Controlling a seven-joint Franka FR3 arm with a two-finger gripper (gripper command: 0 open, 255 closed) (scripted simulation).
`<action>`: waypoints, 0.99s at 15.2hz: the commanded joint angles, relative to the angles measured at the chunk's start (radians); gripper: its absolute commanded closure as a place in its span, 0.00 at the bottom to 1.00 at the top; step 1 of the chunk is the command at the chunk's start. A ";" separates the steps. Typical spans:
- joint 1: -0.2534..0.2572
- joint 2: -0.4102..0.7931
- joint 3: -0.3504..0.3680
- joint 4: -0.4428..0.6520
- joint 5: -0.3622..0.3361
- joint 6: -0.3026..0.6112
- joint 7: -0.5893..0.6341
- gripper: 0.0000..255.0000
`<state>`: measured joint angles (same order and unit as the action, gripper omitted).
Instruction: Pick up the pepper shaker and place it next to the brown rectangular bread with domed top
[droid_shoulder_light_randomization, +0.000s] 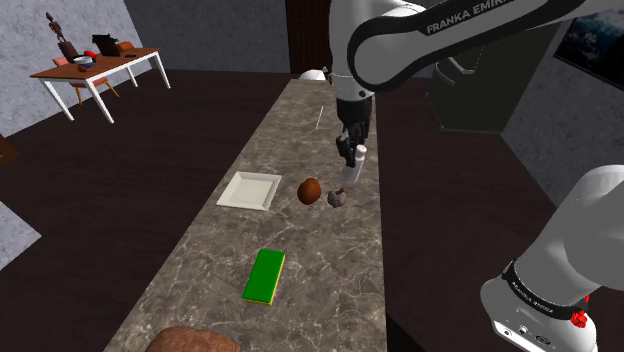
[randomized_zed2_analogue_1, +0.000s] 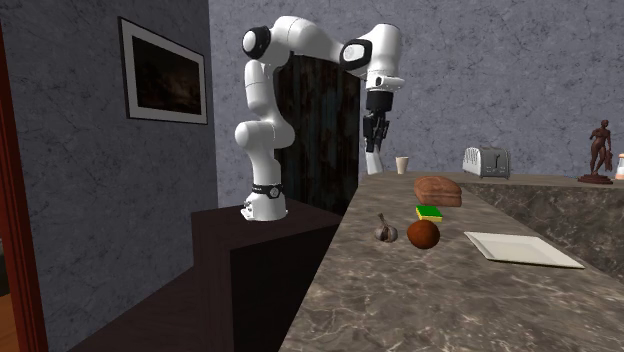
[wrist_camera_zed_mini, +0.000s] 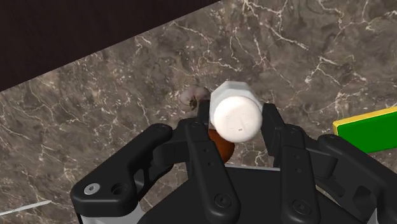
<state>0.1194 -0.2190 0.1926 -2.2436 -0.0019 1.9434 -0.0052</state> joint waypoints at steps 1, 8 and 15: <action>0.023 0.007 0.032 0.009 0.011 -0.003 0.051 1.00; 0.099 0.039 0.140 0.050 0.041 -0.013 0.222 1.00; 0.171 0.126 0.245 0.145 0.039 -0.025 0.405 1.00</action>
<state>0.2798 -0.1017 0.4235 -2.1096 0.0361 1.9212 0.3735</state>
